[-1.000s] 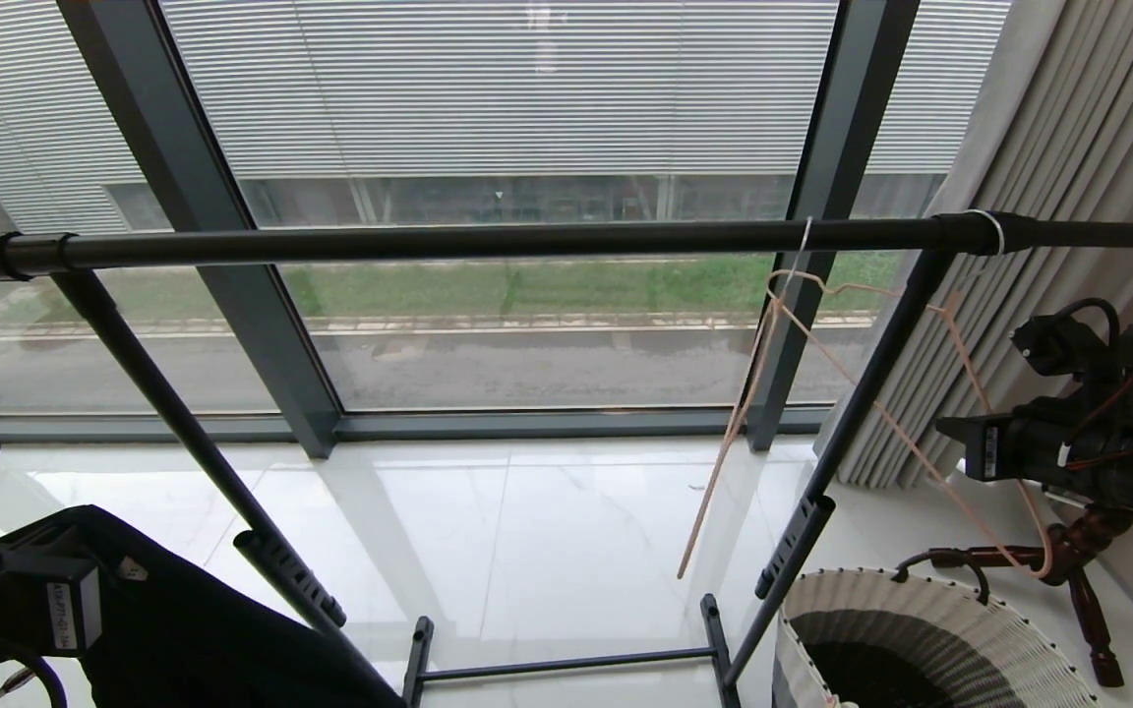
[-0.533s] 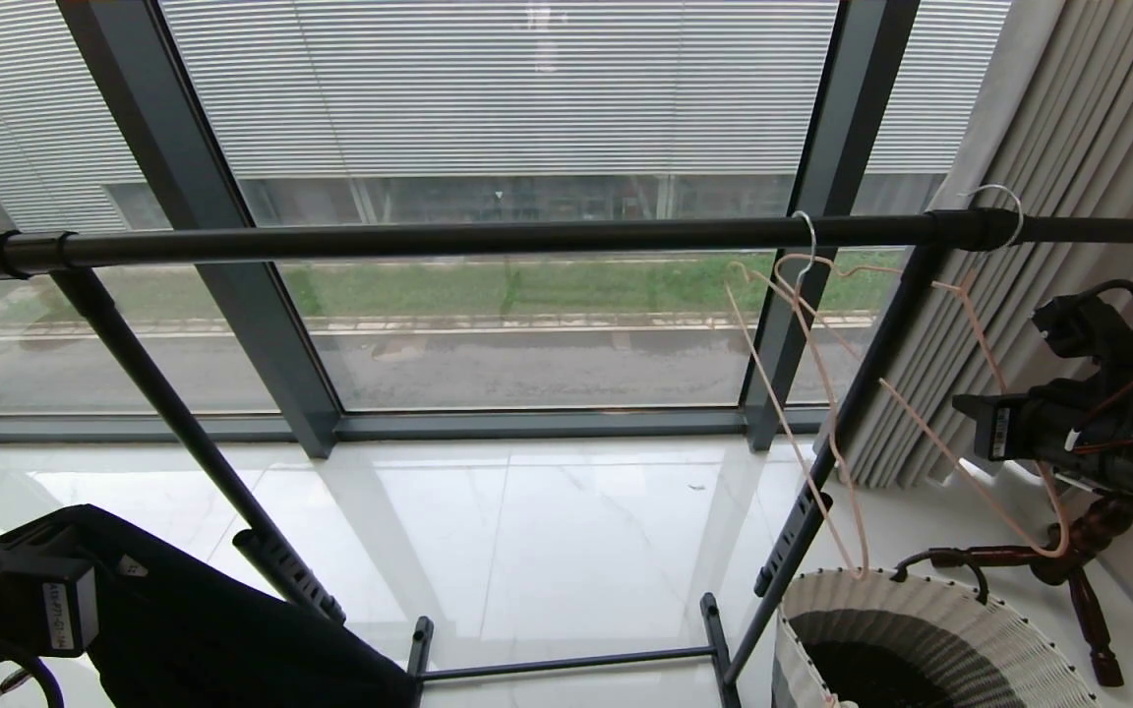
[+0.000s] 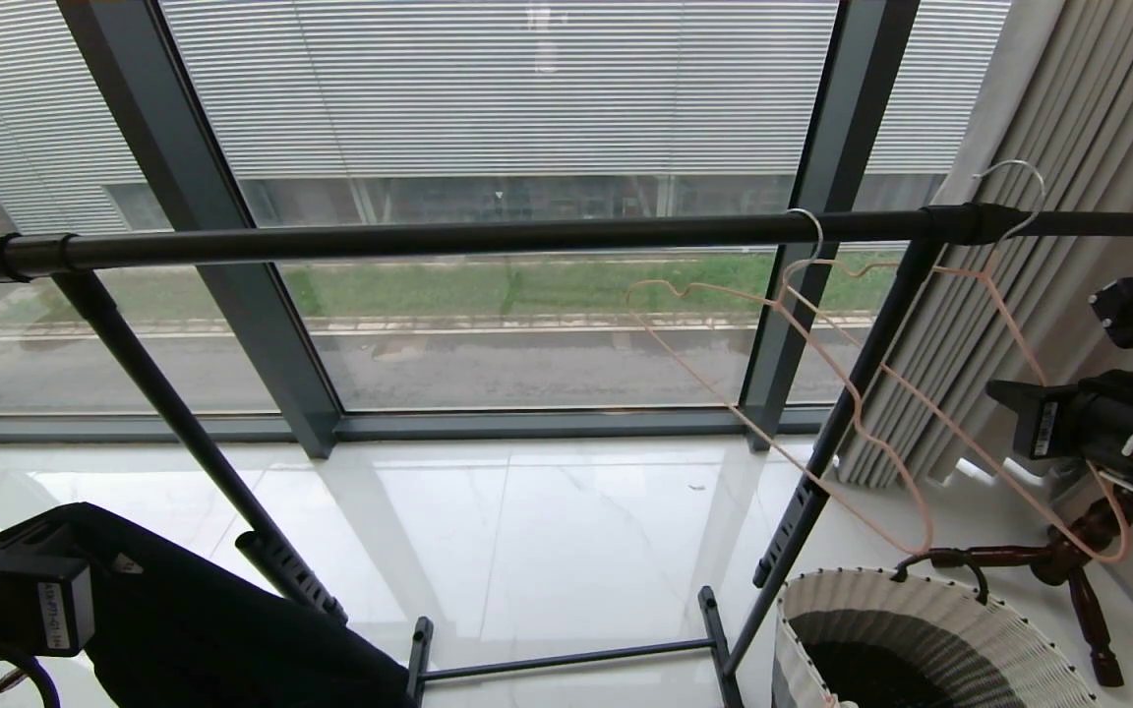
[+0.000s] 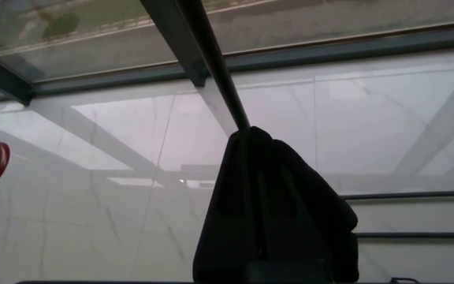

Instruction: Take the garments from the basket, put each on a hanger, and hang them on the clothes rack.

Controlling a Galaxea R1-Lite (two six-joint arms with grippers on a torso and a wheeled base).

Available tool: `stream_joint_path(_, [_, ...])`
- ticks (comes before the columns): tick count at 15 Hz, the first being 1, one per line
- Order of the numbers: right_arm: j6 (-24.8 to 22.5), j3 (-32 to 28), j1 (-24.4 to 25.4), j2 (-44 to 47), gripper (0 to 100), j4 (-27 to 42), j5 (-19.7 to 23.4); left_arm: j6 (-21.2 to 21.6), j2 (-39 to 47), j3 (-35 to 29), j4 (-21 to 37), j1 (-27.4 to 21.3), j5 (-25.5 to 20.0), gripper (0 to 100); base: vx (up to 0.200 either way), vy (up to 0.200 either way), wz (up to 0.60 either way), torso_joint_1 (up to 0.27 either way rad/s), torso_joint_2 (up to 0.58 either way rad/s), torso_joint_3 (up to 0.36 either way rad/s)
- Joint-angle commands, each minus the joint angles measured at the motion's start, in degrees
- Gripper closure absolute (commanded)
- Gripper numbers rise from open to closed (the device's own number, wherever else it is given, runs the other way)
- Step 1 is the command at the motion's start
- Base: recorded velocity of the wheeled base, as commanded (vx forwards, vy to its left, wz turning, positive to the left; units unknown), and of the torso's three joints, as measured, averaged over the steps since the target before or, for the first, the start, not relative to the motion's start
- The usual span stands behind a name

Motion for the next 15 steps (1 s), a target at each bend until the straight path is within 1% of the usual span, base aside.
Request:
stream_joint_path(1, [-0.03,2.16,0.03,-4.04,100,0.04,-0.05,0.01,-0.48,0.08,-0.01,0.02,0.01,100,0.0,0.0,0.0,0.0,0.0,0.0])
stream_joint_path(3, [-0.03,3.04,-0.15,-5.98,100,0.04,-0.76,0.01,-0.57,0.08,-0.01,0.02,0.01,100,0.0,0.0,0.0,0.0,0.0,0.0])
stream_joint_path(6, [-0.03,4.44,-0.24,-7.38,100,0.04,-6.03,0.1,-0.57,0.08,-0.01,0.02,0.01,100,0.0,0.0,0.0,0.0,0.0,0.0])
stream_joint_path(8, [-0.03,5.06,-0.32,-8.18,100,0.04,-7.26,0.01,-0.66,0.08,-0.01,0.02,0.01,100,0.0,0.0,0.0,0.0,0.0,0.0])
stream_joint_path(12, [-0.03,7.17,-0.5,-11.16,100,0.12,-8.14,0.1,-0.57,0.08,-0.01,0.02,0.1,100,0.0,0.0,0.0,0.0,0.0,0.0])
stream_joint_path(15, [-0.12,10.16,-0.5,-13.27,100,0.12,-8.31,0.1,-0.66,0.08,-0.01,0.02,0.1,100,-0.2,0.0,0.0,0.004,0.01,0.001])
